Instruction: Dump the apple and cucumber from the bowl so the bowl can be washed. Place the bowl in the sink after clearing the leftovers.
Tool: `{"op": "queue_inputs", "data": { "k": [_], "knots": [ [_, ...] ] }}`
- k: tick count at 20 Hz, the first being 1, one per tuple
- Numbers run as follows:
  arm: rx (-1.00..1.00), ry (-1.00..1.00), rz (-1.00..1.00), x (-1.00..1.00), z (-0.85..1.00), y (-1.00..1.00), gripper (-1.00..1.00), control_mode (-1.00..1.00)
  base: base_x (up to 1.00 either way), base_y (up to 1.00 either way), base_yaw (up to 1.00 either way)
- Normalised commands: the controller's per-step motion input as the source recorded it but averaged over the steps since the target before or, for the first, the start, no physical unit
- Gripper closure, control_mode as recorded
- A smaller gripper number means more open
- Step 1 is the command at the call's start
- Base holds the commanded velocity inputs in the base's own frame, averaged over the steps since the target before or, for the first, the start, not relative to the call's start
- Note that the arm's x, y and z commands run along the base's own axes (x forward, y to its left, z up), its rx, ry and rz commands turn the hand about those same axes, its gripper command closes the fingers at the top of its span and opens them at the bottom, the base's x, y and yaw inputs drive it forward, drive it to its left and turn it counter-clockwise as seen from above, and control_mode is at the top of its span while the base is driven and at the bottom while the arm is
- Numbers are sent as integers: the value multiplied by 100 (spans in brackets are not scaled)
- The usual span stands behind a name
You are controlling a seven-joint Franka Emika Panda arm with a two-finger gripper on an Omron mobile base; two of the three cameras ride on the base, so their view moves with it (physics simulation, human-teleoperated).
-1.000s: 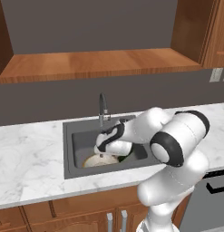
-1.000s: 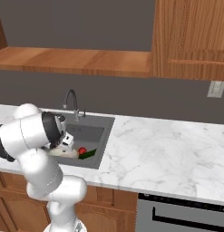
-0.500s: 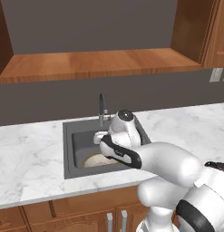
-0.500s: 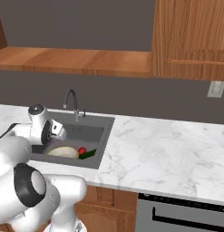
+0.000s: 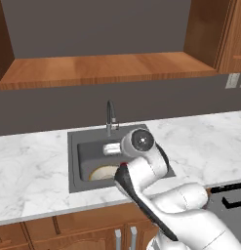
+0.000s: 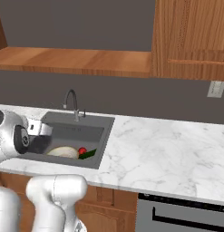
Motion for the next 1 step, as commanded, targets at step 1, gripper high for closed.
{"op": "queue_inputs", "data": {
  "k": [1],
  "knots": [
    [-5,-33,0,-100,87,0,-100,-100,0,0,0]
  ]
}}
